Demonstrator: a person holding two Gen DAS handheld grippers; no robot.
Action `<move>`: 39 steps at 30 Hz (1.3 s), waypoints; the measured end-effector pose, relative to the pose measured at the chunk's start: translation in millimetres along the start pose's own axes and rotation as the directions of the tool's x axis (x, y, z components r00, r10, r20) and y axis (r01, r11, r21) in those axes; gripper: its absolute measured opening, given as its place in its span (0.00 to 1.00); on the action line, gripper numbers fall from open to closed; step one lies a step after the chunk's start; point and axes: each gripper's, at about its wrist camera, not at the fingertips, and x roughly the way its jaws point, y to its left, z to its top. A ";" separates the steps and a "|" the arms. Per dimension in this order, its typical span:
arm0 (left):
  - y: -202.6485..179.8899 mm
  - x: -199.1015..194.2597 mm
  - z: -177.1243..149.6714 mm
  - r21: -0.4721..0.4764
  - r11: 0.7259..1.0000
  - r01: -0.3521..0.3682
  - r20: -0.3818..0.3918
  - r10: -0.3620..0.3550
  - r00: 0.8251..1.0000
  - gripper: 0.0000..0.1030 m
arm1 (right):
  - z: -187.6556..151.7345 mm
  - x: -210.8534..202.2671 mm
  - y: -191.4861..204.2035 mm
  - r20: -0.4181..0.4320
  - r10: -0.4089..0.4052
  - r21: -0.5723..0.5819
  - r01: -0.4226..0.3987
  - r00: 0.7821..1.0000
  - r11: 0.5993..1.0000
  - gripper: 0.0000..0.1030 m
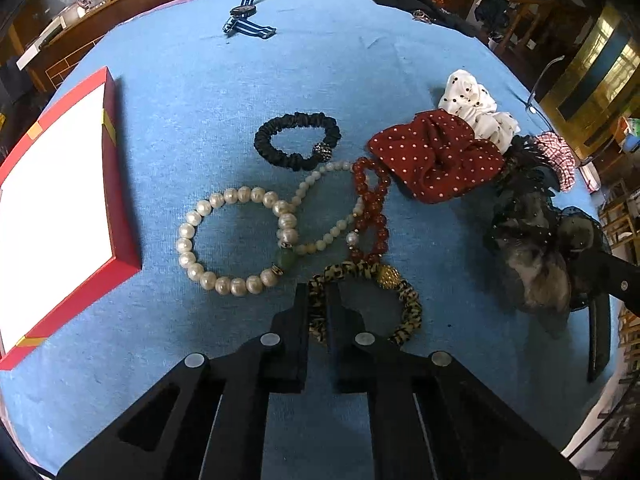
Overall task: Organize jewelry
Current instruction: 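Grasp the grey sheer scrunchie with the right tool while the left tool grasps the leopard-print bracelet, then carry both items into the red-rimmed white box and open both tools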
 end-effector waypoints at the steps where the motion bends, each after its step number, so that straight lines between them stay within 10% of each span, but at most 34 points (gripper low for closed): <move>1: -0.3 -1.8 -0.4 -0.004 1.000 0.008 0.003 -0.008 1.000 0.06 | 0.1 -0.5 -0.1 0.001 0.002 -0.001 -0.002 1.000 1.000 0.17; 18: -8.1 -56.7 7.0 0.030 1.000 0.005 0.115 -0.008 0.993 0.06 | -3.6 -14.5 19.2 0.024 0.039 -0.036 -0.038 0.999 0.999 0.16; 39: 73.1 -104.5 -24.2 -0.108 0.991 -0.080 0.173 0.097 0.980 0.06 | -9.3 -8.0 116.2 0.002 0.124 -0.214 -0.120 0.992 0.969 0.16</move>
